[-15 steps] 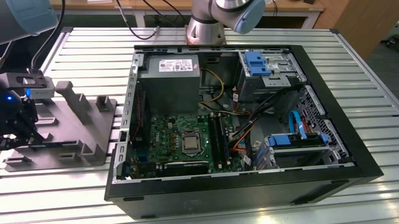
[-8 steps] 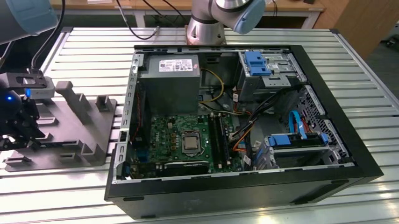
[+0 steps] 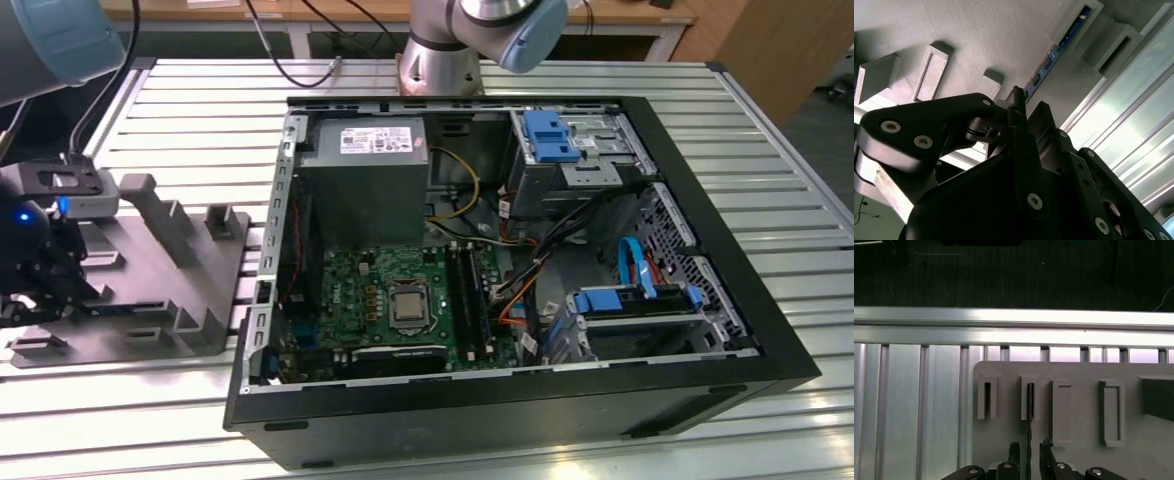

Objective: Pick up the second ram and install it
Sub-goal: 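Pick up the second ram and move it above second insertion slot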

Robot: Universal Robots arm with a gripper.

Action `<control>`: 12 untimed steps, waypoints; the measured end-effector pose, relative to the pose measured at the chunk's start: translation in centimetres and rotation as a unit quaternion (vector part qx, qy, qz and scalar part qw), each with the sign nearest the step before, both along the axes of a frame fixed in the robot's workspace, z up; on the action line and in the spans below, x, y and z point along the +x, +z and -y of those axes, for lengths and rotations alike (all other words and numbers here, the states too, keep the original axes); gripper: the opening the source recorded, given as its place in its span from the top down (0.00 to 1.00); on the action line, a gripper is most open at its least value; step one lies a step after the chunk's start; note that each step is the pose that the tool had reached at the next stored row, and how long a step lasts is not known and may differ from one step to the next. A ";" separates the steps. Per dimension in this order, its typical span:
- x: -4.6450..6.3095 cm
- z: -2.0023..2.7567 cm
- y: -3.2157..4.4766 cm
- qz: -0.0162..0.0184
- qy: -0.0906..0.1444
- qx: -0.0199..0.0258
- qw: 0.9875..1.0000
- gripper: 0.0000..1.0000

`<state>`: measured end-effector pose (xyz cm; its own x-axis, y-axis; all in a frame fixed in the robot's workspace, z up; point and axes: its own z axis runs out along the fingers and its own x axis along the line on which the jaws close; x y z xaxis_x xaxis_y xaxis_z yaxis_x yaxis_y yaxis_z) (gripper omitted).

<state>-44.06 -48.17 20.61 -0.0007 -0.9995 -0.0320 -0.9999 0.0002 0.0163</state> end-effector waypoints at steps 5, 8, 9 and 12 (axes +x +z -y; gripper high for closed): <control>-0.1 -0.01 -0.41 0.001 0.000 0.000 1.000 0.70; -0.1 -0.01 -0.45 0.001 0.000 0.000 1.000 0.70; -0.1 -0.01 -0.45 0.001 0.000 0.000 1.000 0.70; -0.1 -0.03 -0.53 0.001 0.000 0.000 1.000 0.70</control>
